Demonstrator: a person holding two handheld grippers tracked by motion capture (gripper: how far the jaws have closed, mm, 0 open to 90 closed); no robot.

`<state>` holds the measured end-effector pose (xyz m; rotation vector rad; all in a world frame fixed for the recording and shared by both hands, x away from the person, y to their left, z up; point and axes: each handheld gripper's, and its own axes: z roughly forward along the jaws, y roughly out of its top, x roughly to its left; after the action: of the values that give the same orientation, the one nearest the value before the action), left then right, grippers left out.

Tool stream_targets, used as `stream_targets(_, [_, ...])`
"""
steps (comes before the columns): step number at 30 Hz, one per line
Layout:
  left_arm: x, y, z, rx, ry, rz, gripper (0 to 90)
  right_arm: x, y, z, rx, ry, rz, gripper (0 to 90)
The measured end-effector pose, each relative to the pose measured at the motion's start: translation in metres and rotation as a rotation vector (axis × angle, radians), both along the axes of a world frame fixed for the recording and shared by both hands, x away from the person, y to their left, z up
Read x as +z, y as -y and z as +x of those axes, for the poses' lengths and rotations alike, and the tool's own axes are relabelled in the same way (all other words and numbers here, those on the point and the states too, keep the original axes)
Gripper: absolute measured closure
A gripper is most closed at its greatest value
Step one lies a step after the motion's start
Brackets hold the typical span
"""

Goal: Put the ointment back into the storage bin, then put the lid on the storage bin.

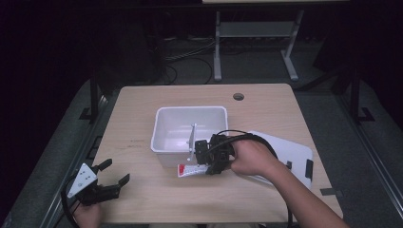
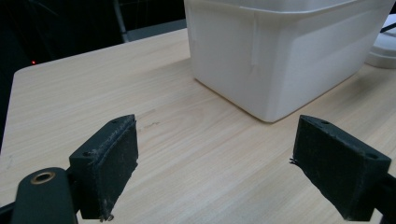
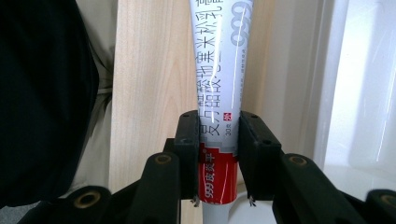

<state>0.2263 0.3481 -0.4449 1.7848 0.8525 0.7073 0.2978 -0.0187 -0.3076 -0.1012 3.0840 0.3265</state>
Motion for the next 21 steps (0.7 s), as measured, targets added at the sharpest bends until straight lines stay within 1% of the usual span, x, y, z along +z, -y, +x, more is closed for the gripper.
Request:
stream_targets(2, [0.0,0.0,-0.001,0.003,0.006,-0.001,13.5,0.001,0.0,0.001,-0.001,0.002,0.0,70.0])
stream_targets(5, [0.0,0.0,0.0,-0.002,-0.001,-0.002,13.5,0.004,0.0,0.001,0.001,0.003,0.004,69.9])
stream_targets(8, [0.0,0.001,-0.001,-0.001,0.006,-0.001,13.5,0.007,0.0,0.001,0.001,0.005,0.002,69.9])
stream_targets(11, [0.0,0.001,0.0,-0.001,0.0,-0.001,13.5,0.01,0.0,0.002,-0.007,-0.001,0.006,69.9])
stream_targets(21, [0.0,0.002,-0.001,-0.003,0.001,0.005,13.5,0.019,-0.002,0.008,-0.008,0.001,0.006,69.9])
